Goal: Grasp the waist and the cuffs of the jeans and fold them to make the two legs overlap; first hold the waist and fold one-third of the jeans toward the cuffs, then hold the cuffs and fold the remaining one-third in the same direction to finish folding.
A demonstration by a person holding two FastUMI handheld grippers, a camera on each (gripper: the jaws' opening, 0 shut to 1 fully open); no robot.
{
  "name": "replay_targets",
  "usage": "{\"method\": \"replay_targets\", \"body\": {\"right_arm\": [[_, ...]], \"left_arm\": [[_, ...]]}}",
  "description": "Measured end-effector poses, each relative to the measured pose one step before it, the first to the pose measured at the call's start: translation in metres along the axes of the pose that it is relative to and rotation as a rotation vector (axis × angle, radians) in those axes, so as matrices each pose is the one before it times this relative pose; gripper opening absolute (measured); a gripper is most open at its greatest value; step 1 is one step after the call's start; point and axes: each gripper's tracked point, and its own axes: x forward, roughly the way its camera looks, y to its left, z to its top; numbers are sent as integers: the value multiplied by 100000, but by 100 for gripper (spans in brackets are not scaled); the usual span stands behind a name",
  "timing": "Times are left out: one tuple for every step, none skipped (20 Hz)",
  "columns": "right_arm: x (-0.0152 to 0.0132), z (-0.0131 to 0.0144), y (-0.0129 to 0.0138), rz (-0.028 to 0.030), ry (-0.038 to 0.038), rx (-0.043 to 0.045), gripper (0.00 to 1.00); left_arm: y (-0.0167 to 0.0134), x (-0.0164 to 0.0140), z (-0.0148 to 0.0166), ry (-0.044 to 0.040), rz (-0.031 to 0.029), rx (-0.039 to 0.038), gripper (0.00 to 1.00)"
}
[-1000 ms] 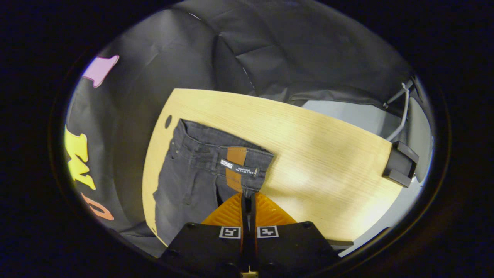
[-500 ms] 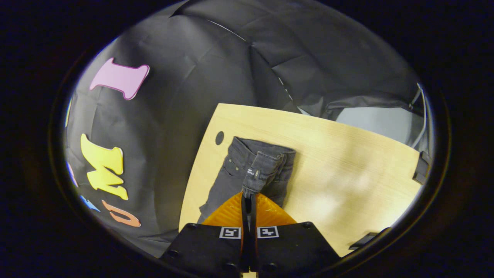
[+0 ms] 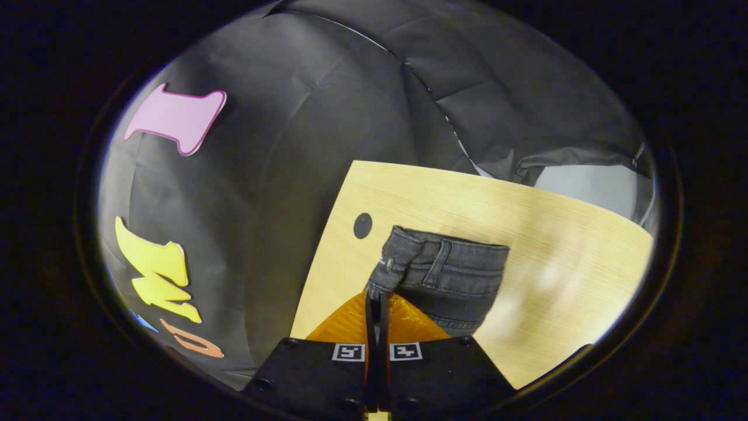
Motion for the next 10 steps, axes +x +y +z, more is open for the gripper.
{"method": "replay_targets", "body": {"right_arm": [[829,335,580,-269,-408,-810,1],[910,276,518,-524,-100,-924,1],[1017,154,331,-477,-93,-438,1],[983,114,362,-807,320,-319,1],[1146,19,116,-1100,23,-227,1],[1159,-8,53,-736,276,92,1],[1127,-4,46,-470,-348,526,1],[1240,-68,-69,-927,-319,757,1],[1101,-73,-469,-1637,-451,704,1],[997,-126,-352,-1361,-278,909,1]], "left_arm": [[-1074,848,13,-17,98,693,4],[-886,925,171,-35,222,1090,3],[-853,772,169,-64,38,783,4],[-1229,939,35,-134,-168,1168,4],[-740,986,17,-11,913,1605,4],[-731,1206,-168,434,724,1922,3],[-742,1396,-62,265,665,1819,3],[-504,1396,-187,1020,1042,1744,4],[25,1350,-167,248,2539,2257,3],[81,941,-94,34,2275,2229,4]]}}
